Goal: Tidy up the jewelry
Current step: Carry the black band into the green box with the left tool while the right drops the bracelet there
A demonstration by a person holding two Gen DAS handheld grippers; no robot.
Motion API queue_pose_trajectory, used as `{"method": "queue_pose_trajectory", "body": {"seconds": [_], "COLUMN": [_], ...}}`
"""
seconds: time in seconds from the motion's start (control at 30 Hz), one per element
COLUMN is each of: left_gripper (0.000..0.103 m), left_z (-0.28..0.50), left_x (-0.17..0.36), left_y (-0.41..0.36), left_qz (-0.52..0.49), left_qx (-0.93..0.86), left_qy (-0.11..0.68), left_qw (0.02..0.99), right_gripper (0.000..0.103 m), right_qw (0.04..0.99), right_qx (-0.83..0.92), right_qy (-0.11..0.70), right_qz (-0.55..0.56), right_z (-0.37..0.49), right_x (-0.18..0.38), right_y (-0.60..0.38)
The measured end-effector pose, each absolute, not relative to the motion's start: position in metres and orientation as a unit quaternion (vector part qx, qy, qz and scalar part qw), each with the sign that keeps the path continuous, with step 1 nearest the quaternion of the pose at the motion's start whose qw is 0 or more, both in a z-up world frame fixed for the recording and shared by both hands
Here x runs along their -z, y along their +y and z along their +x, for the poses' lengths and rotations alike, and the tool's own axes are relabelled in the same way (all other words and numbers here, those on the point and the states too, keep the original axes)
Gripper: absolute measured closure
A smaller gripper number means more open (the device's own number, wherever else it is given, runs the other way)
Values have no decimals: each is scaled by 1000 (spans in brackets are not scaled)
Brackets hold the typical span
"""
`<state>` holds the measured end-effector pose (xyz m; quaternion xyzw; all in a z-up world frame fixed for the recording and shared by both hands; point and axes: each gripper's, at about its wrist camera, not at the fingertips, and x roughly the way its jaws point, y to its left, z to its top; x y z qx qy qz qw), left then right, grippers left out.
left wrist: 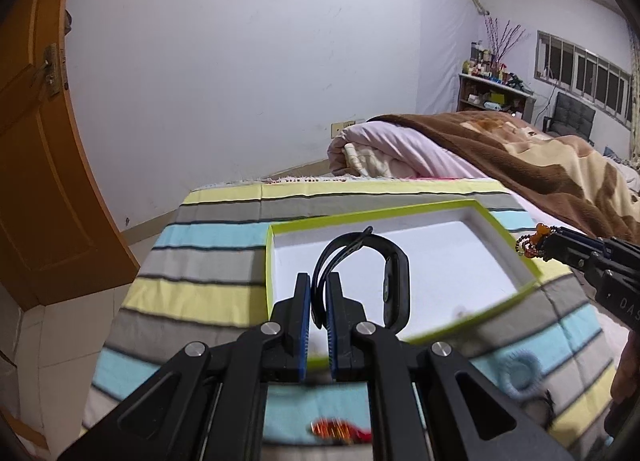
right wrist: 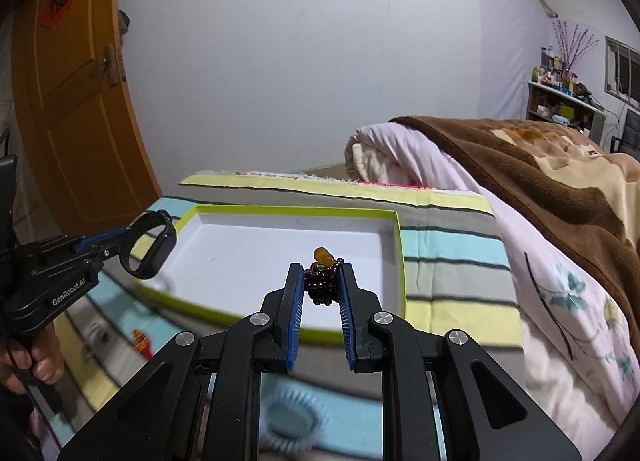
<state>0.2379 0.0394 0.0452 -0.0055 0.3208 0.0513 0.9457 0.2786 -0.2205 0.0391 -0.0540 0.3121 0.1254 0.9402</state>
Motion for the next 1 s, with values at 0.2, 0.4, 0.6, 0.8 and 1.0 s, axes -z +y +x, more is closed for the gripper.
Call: {"method": "queue_pose_trajectory", "body": {"seconds": [0.2, 0.4, 0.6, 0.8, 1.0], "left_gripper": [95, 95, 95, 95, 94], "left_z": [281, 307, 322, 323, 313], "left_x": [-26, -12, 1, 8, 1], "left_y": [49, 55, 60, 66, 67], "left_qz": [-5, 2, 4, -7, -20], "left_qx": [-58, -66, -71, -72, -63], "left_qy": [347, 371, 391, 399, 389], "left_qw": [936, 926, 918, 914, 919], "right_gripper": [85, 85, 84, 81, 69], "right_qw": [931, 919, 913, 915, 921], "right_qx": [-123, -113, -98, -89, -93], "right_qy": [339, 374, 394, 392, 377], "right_qz": [-53, -46, -38, -44, -40], "right_z": [329, 363, 375, 372, 356], "right_x": [-22, -2, 10, 10, -1], "right_y": [-221, -225, -232, -236, -238]}}
